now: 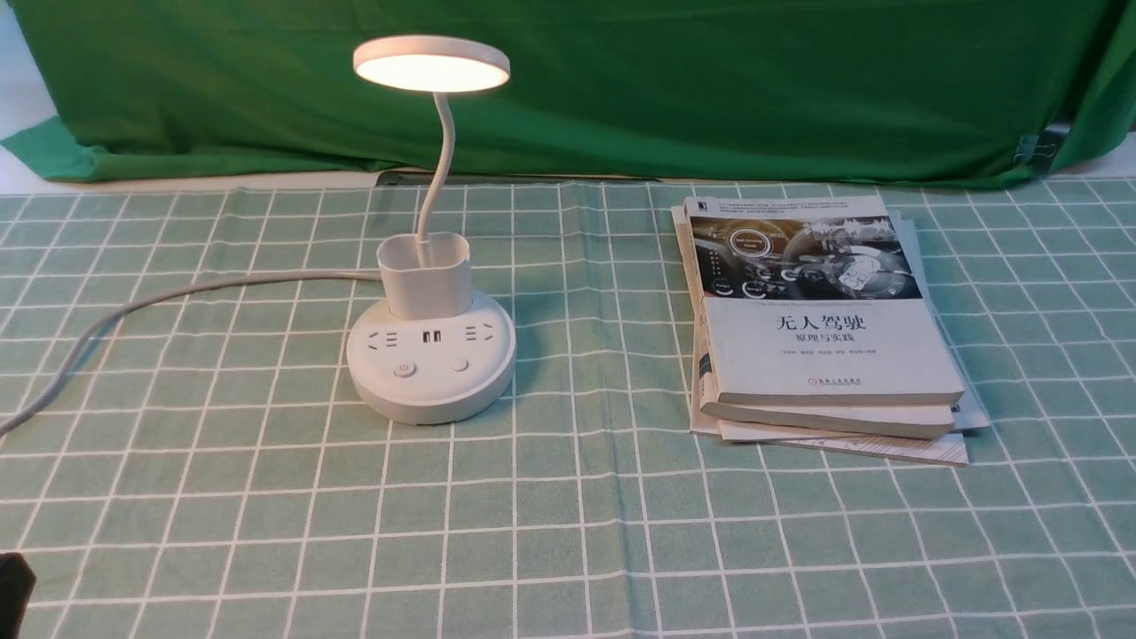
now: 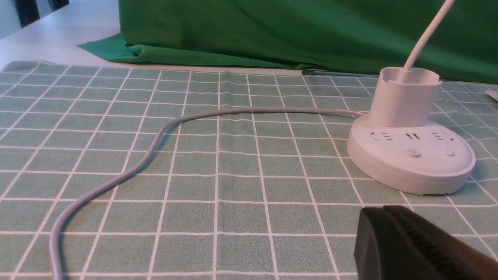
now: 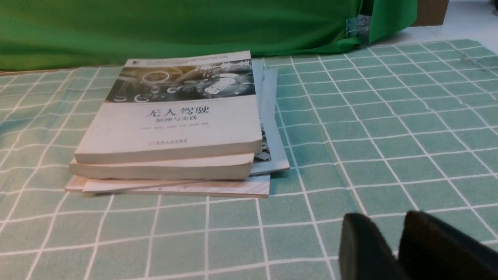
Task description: Turn on the table lamp.
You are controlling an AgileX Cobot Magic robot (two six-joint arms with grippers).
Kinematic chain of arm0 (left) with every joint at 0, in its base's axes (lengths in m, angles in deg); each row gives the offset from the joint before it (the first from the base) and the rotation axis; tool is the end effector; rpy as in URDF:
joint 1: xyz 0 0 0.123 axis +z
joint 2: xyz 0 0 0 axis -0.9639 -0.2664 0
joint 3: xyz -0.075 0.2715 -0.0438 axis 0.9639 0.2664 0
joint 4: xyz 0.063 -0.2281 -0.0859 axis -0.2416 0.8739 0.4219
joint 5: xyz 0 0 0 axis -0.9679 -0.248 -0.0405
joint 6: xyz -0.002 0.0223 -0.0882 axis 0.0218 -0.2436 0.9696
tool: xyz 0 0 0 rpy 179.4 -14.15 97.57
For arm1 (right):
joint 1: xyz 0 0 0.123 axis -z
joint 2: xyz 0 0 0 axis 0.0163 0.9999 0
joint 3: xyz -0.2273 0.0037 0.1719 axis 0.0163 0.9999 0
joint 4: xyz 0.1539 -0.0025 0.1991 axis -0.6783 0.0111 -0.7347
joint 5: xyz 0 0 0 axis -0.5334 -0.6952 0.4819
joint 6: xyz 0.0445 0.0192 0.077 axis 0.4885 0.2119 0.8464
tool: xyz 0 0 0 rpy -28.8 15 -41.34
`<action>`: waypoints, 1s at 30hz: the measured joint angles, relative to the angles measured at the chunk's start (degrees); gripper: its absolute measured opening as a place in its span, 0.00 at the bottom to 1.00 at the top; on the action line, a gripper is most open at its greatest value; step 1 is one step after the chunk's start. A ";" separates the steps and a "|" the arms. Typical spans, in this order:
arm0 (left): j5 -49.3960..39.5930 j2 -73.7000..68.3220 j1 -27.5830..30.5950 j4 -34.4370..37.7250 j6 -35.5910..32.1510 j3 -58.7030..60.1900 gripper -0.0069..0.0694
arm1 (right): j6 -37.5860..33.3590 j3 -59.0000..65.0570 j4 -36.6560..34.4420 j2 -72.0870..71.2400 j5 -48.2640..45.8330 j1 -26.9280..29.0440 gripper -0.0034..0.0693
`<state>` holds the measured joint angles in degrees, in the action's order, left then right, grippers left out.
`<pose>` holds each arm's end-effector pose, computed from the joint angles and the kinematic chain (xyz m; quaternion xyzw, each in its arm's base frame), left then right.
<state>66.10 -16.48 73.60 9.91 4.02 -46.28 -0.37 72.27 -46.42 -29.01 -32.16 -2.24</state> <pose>0.0555 -0.0035 0.1913 -0.0109 0.7543 -0.0392 0.6552 0.0559 0.0017 0.1865 0.0208 0.7663 0.0352 0.6411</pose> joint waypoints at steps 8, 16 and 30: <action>0.00 0.00 0.05 0.00 -0.01 0.00 0.09 | 0.00 0.00 0.00 0.00 0.00 0.00 0.36; -0.12 0.00 0.05 0.00 -0.01 0.00 0.09 | 0.00 0.00 0.00 0.00 0.00 0.00 0.37; -0.12 0.00 0.05 0.04 -0.14 0.00 0.09 | 0.00 0.00 0.00 0.00 -0.06 0.00 0.37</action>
<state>65.98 -16.48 73.66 9.96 3.89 -46.28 -0.37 72.27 -46.42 -29.01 -32.22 -2.24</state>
